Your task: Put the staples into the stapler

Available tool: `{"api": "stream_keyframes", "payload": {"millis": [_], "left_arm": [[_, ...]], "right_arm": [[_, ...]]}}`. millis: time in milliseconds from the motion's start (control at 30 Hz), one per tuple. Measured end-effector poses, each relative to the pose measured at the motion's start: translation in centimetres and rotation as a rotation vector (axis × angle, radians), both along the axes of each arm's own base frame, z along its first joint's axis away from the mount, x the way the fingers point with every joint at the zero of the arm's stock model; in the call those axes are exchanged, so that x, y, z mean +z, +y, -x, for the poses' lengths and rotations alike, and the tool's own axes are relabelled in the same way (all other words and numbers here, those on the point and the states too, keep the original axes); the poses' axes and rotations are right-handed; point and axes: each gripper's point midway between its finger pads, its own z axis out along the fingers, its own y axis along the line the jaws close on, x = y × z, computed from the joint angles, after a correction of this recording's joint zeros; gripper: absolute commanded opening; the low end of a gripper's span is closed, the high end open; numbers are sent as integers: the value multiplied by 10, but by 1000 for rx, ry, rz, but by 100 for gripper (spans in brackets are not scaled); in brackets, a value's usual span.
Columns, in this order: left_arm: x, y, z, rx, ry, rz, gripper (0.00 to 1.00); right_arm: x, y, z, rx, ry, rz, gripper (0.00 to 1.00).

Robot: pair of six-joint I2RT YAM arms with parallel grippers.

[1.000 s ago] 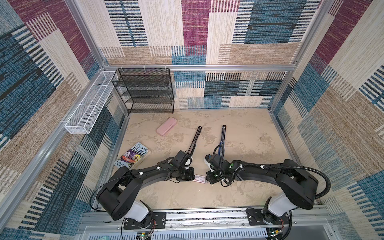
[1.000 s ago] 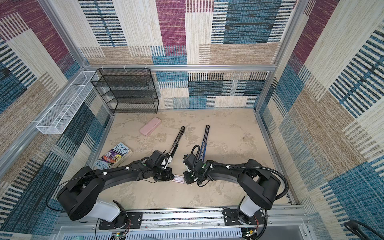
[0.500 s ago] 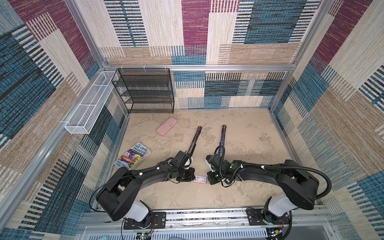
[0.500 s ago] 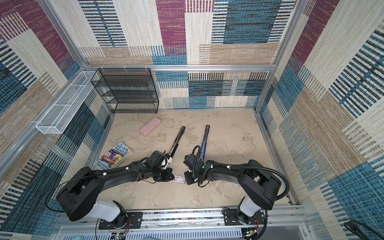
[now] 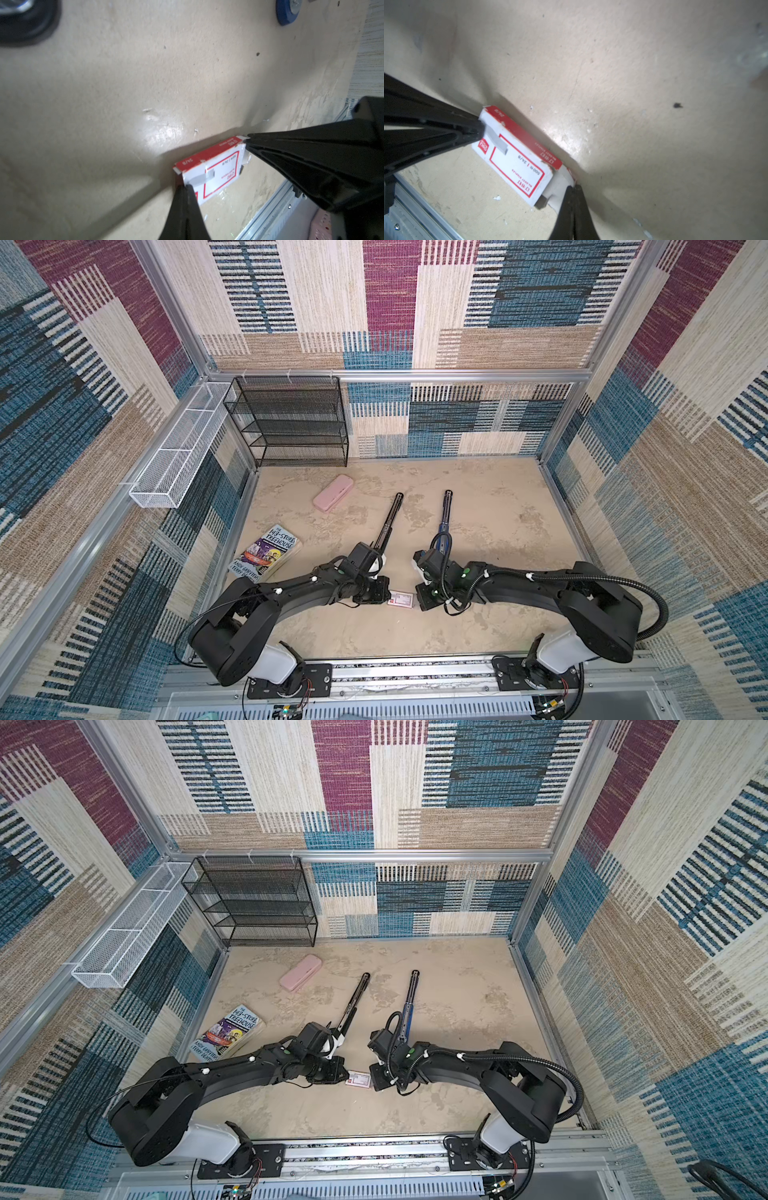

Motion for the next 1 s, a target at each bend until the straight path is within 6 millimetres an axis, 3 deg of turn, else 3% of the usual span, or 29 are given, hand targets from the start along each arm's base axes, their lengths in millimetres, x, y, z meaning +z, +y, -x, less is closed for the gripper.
{"api": "stream_keyframes", "payload": {"millis": [267,400,633,733,867,1000], "left_arm": [[-1,0,0,1,1,-2,0],[-1,-1,-1,-1,6,-2,18],[-1,-8,3,-25,36,29,25],[-2,-12,4,-40,54,41,21],[-5,-18,2,-52,72,51,1],[-6,-21,0,-57,75,58,0]], "right_arm": [[-2,-6,-2,-16,-8,18,2],[-2,-8,-4,-21,-10,18,2],[-2,-7,-5,-22,-10,20,2],[-2,-5,-6,-22,-10,19,2],[-2,-4,-7,-22,-11,19,2],[-2,-6,-7,-24,-10,26,2]]}}
